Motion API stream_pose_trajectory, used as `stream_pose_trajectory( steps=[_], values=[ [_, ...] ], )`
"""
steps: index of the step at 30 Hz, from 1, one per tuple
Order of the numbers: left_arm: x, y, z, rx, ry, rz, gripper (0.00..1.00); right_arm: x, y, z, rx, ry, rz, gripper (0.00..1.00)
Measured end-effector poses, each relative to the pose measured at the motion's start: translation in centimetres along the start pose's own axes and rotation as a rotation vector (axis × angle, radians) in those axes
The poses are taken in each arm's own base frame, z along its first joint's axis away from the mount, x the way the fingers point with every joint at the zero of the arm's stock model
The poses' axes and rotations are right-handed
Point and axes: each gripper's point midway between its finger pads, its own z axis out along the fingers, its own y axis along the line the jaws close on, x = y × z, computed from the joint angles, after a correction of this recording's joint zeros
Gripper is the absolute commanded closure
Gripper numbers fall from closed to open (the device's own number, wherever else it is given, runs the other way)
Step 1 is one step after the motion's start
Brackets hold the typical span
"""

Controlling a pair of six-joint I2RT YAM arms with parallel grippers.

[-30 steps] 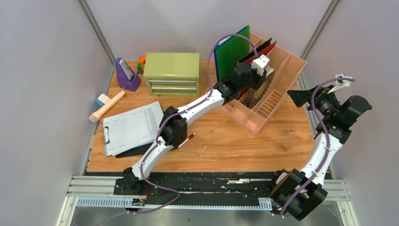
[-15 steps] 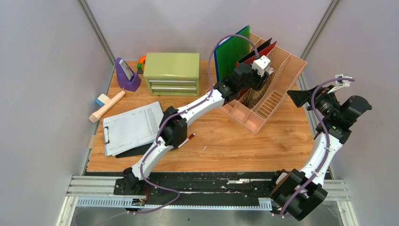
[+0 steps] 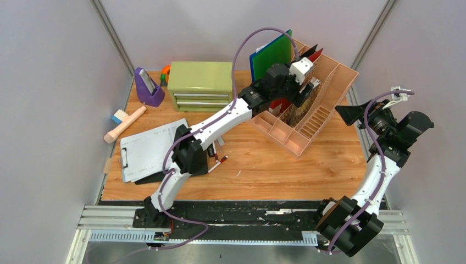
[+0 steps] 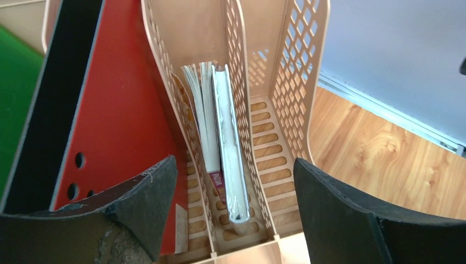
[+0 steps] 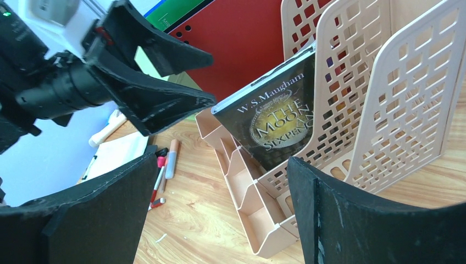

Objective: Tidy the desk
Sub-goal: Place the book in the storage box.

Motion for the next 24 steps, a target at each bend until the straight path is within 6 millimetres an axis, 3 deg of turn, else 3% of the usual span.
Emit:
stream_pose_trajectory(
  steps=[5,12,16,21,24],
  values=[
    [-0.7,-0.3,-1.3,0.010,0.012,-0.002,0.18,0.0,0.0,0.0,0.000,0.000,0.000,0.11],
    [1.6,-0.7,-1.4,0.030,0.094,-0.009,0.21,0.0,0.0,0.0,0.000,0.000,0.000,0.11],
    [2.7,-0.9,-0.6,0.032,0.115,-0.009,0.22,0.0,0.0,0.0,-0.001,0.000,0.000,0.11],
    [5.4,-0.9,1.2,0.032,0.154,-0.008,0.34,0.0,0.0,0.0,-0.003,0.001,0.000,0.11],
    [6.8,-0.7,2.0,0.026,0.173,-0.003,0.48,0.0,0.1,0.0,-0.004,0.002,0.001,0.11]
  ],
)
